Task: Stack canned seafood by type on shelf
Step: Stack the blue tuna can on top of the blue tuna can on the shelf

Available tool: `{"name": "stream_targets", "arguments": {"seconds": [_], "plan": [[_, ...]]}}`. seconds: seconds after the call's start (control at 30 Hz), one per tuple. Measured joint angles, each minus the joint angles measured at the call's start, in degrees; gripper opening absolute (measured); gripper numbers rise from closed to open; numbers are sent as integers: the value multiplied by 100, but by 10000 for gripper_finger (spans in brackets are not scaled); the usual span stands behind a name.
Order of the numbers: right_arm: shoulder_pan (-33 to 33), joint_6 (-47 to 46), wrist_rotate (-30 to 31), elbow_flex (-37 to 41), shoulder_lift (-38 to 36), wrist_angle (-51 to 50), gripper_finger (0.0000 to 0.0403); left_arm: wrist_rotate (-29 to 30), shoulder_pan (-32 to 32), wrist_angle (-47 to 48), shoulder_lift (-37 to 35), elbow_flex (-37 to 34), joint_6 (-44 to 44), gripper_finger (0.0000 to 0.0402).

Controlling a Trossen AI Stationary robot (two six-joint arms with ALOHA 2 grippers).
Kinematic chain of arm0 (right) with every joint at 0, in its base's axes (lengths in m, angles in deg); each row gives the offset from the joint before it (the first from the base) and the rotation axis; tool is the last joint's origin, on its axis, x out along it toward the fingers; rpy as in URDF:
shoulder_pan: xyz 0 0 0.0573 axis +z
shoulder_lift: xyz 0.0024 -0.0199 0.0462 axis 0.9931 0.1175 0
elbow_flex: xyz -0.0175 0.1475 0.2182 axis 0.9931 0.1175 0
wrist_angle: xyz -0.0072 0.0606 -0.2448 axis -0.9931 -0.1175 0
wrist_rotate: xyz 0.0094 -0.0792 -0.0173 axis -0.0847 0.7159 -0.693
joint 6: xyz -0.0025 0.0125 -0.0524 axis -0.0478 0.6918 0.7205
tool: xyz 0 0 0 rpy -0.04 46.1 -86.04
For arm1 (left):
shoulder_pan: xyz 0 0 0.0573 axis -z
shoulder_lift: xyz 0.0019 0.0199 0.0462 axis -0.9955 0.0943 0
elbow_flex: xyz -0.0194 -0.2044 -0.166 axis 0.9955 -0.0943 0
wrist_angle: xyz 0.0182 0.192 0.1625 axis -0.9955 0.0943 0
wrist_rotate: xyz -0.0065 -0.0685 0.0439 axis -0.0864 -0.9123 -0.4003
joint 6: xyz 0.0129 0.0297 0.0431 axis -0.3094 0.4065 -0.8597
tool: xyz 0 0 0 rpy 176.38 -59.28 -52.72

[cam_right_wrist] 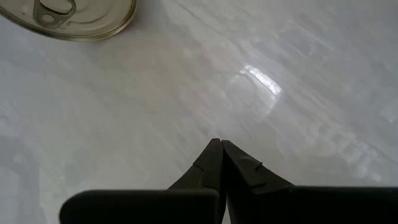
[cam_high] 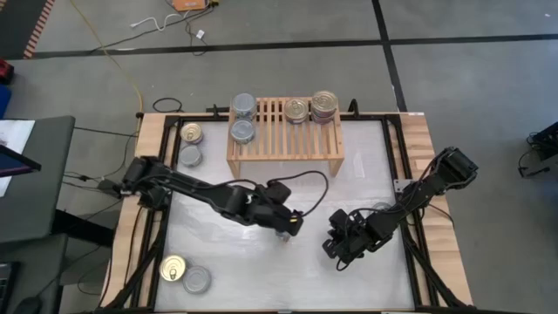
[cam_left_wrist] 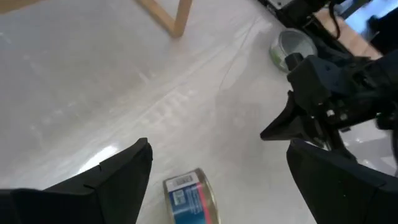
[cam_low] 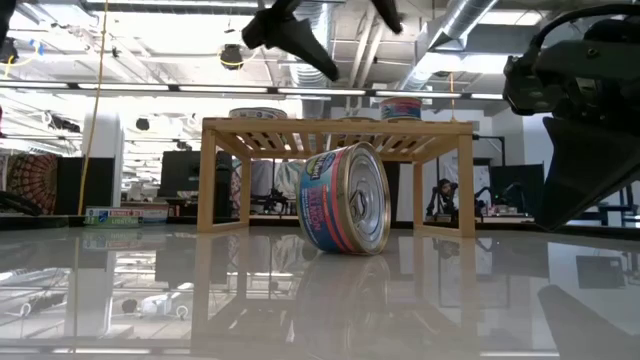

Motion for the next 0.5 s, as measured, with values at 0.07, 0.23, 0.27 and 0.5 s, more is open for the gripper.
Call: {"name": "stream_targets", "arguments": {"seconds": [0.07, 0.23, 0.27, 0.5], "plan": [[0, -15, 0, 0, 0, 19, 31, -25, -4, 271, 148, 156, -1, 355], [61, -55, -2, 0, 0, 7, 31, -77, -2, 424, 205, 207, 172, 354], [76, -57, -4, 0, 0, 5, 31, -77, -2, 496, 200, 209, 265, 354], [72, -53, -7, 0, 0, 0, 31, -77, -2, 708, 206, 209, 593, 354]]}}
